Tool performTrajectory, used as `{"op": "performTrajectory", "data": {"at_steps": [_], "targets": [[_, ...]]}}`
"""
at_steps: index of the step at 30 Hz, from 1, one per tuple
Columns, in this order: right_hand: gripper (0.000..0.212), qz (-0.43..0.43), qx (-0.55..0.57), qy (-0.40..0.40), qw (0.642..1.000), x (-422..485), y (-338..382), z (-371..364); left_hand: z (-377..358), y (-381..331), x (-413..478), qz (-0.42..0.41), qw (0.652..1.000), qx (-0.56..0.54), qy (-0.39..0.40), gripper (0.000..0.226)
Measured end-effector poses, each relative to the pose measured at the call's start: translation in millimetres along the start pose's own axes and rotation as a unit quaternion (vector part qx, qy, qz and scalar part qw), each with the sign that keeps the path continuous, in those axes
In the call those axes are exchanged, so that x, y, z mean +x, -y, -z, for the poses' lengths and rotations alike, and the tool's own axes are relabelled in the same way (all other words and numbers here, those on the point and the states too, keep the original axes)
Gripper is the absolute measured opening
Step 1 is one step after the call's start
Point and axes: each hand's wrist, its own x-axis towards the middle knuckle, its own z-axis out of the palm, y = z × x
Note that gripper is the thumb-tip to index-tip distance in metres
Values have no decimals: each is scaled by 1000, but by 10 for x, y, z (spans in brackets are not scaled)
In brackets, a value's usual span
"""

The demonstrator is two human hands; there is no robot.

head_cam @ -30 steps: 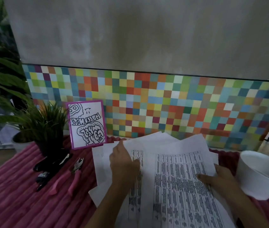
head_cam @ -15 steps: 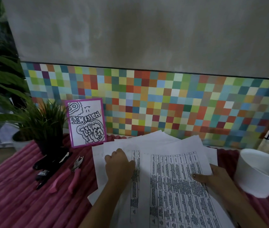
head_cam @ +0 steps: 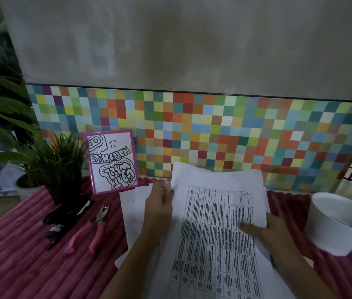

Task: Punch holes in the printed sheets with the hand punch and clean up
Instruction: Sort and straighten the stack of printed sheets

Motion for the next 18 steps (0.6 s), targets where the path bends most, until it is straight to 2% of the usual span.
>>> {"op": "performTrajectory", "data": {"at_steps": [1,3,4,7,9,13,14,16,17,18], "targets": [[88,5,7,4,1000,-7,18,2,0,-72,-11,23,997,-70,4,13],[82,12,16,22,1000,-14,47,19,-23,-176,-36,72,983,-161,42,10],[80,17,26,28,999,-19,53,19,-47,-188,-54,91,978,-170,83,8],[81,29,64,32,997,8,35,12,-110,-143,-102,61,978,-89,176,31],[74,44,104,17,993,19,77,21,-104,-157,-98,43,979,-106,170,34],[96,51,77,44,995,27,201,71,-78,-242,-75,47,960,-225,161,39],[89,41,53,40,997,11,229,87,-98,-274,-87,49,959,-231,155,37],[50,44,-14,-1,999,-29,306,134,-157,-295,-110,54,971,-202,118,24],[33,50,-46,-34,997,-52,366,163,-175,-266,-126,53,981,-162,91,9],[24,53,-66,-74,994,-63,424,211,-173,-240,-143,46,992,-98,66,9]]}}
